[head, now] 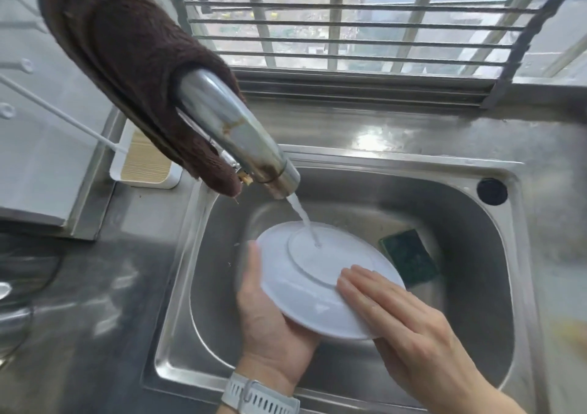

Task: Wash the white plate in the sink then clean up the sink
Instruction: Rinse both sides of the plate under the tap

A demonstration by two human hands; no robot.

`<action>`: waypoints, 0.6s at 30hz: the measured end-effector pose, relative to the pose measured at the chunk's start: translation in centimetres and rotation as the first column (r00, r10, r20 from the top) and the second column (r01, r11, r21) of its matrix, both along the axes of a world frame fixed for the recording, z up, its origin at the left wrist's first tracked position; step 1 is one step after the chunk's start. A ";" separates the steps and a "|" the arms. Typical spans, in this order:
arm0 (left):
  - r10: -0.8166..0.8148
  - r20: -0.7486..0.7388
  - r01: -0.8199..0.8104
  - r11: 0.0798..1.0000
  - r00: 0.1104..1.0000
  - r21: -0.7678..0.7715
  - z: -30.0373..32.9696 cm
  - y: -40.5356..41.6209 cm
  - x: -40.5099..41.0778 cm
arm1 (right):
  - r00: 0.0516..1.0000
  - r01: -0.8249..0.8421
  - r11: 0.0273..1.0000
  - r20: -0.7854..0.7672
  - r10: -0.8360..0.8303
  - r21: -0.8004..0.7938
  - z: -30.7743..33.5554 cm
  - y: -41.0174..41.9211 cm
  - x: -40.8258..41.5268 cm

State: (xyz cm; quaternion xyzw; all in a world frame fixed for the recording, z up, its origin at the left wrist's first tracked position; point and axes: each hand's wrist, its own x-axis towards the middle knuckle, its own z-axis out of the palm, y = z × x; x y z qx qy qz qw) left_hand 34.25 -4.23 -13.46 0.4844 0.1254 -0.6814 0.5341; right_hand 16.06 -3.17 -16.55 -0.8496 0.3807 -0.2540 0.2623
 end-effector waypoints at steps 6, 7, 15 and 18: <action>-0.219 -0.010 0.219 0.975 0.976 -0.037 -0.5 0.2 0.4 | 0.992 -0.128 0.914 0.069 0.109 0.386 1.5 -0.5 2.8; -0.228 -0.008 0.227 0.972 0.974 -0.053 -0.5 0.2 0.1 | 0.995 -0.103 0.925 0.045 0.093 0.367 1.0 -1.2 3.8; -0.196 0.013 0.196 0.974 0.981 -0.109 -0.8 0.7 0.9 | 0.986 0.118 0.914 -0.158 -0.060 0.389 -2.3 -8.5 8.4; -0.169 0.060 0.174 0.980 0.984 -0.093 -0.5 1.0 1.4 | 0.916 0.396 0.808 -0.250 -0.315 0.435 -2.9 -9.4 7.4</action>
